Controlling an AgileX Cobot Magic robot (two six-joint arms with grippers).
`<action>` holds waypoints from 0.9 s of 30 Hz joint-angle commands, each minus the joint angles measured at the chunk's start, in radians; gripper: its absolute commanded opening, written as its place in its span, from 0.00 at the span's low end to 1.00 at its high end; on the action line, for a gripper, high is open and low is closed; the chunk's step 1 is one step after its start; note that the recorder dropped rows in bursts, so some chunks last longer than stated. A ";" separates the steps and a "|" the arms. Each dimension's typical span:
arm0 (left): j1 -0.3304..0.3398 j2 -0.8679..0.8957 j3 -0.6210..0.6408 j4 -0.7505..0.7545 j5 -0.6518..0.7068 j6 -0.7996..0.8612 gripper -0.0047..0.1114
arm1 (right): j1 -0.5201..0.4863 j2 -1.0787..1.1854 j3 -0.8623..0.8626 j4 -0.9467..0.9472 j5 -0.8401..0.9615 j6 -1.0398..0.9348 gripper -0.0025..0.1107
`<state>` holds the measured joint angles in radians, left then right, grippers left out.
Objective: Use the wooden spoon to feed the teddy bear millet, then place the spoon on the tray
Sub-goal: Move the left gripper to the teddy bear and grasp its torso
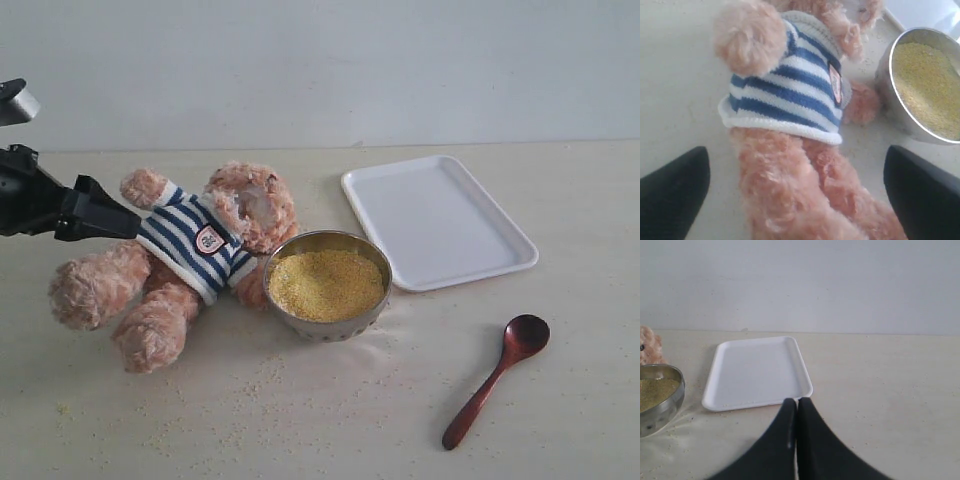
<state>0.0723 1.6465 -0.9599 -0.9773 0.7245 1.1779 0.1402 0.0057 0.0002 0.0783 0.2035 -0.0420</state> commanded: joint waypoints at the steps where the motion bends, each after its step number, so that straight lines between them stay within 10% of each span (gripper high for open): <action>1: -0.035 0.039 -0.006 -0.046 -0.103 0.069 0.80 | -0.002 -0.006 0.000 -0.001 -0.008 -0.001 0.02; 27: -0.153 0.377 -0.122 -0.266 -0.175 0.266 0.76 | -0.002 -0.006 0.000 -0.001 -0.008 -0.001 0.02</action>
<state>-0.0710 1.9996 -1.0759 -1.2354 0.5546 1.4405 0.1402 0.0057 0.0002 0.0783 0.2035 -0.0420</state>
